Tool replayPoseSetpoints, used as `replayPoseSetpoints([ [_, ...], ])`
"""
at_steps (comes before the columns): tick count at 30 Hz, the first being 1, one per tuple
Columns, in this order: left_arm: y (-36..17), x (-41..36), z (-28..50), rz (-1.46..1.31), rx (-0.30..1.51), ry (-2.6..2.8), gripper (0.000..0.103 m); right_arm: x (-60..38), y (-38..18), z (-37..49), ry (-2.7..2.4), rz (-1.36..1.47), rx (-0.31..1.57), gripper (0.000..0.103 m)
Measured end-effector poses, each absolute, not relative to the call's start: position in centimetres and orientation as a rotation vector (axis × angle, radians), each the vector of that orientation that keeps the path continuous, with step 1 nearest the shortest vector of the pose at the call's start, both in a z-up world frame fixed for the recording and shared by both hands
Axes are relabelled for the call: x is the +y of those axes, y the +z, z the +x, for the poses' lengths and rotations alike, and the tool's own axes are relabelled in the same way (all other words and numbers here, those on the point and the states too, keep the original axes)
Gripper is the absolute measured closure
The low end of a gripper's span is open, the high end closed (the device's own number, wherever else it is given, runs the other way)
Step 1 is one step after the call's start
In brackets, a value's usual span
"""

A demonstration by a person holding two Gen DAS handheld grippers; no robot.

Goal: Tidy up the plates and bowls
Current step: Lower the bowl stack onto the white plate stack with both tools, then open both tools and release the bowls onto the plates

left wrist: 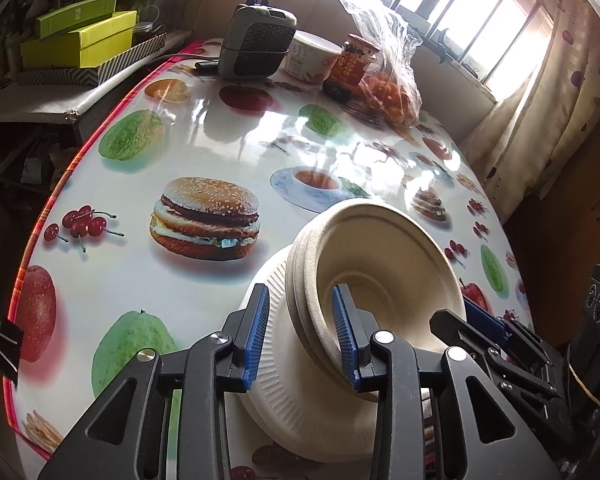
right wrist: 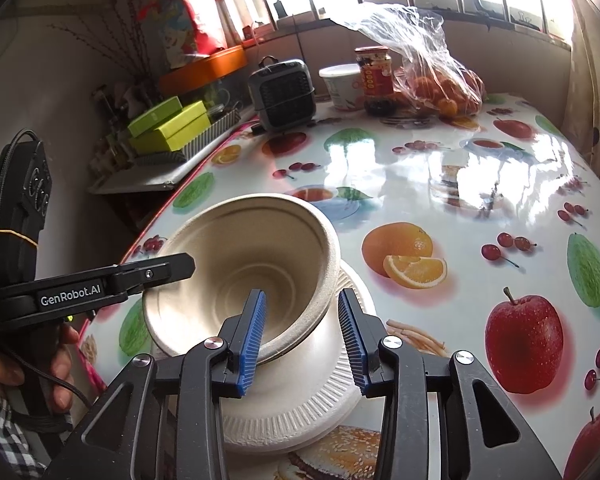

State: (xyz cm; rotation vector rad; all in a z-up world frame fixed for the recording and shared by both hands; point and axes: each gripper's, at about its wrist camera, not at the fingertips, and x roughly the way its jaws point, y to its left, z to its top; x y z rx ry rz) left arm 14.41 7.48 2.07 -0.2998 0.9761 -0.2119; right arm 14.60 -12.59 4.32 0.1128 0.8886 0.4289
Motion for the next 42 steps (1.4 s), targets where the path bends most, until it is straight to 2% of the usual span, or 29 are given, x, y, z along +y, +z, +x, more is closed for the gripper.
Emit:
replayPoseSetpoints([
  [19, 3.1, 7.2, 12.7, -0.271, 0.922, -0.193, 0.063, -13.2, 5.2, 13.4, 0.42, 0.12, 0.847, 0.054],
  [42, 3.7, 6.8, 6.0, -0.146, 0.797, -0.105, 0.062, -14.5, 5.6, 7.9, 0.387, 0.088, 0.775, 0.049],
])
